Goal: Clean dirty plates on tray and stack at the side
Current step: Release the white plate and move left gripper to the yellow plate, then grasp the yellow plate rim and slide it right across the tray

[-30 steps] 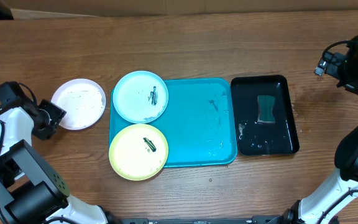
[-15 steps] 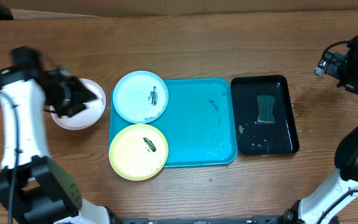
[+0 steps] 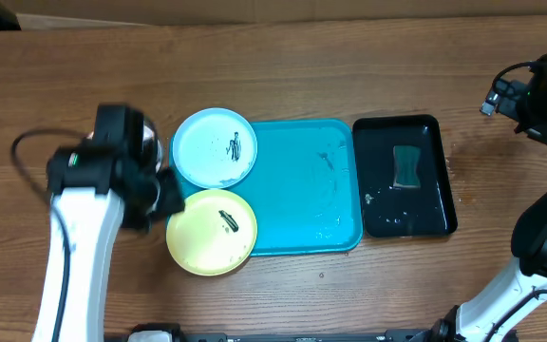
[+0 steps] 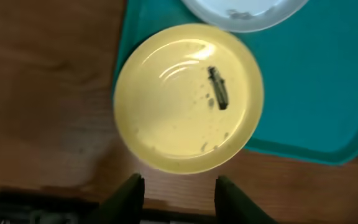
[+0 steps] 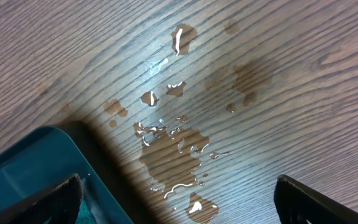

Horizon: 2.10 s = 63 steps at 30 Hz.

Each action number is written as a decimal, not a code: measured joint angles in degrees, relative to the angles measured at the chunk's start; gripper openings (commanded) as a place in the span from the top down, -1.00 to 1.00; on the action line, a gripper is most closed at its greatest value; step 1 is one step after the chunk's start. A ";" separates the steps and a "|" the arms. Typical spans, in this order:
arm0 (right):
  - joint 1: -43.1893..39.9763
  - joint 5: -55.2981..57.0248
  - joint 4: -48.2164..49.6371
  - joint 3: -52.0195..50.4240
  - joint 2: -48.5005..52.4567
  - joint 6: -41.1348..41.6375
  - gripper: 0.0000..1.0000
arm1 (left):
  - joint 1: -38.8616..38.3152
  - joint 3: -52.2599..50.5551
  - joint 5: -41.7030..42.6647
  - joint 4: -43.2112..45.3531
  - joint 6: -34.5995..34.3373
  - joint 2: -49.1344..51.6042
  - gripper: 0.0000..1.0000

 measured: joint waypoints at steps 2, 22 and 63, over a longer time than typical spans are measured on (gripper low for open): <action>0.00 0.02 0.00 0.00 0.00 0.00 -1.00 | 0.09 -1.64 -2.75 -2.99 -3.34 -4.13 0.16; 0.00 0.02 0.00 0.00 0.00 0.00 -1.00 | 0.09 -20.04 -3.87 -5.07 -23.91 -12.09 -0.09; 0.00 0.00 0.00 0.00 0.00 0.00 -1.00 | 0.09 -41.44 2.10 23.56 -30.12 -11.98 0.88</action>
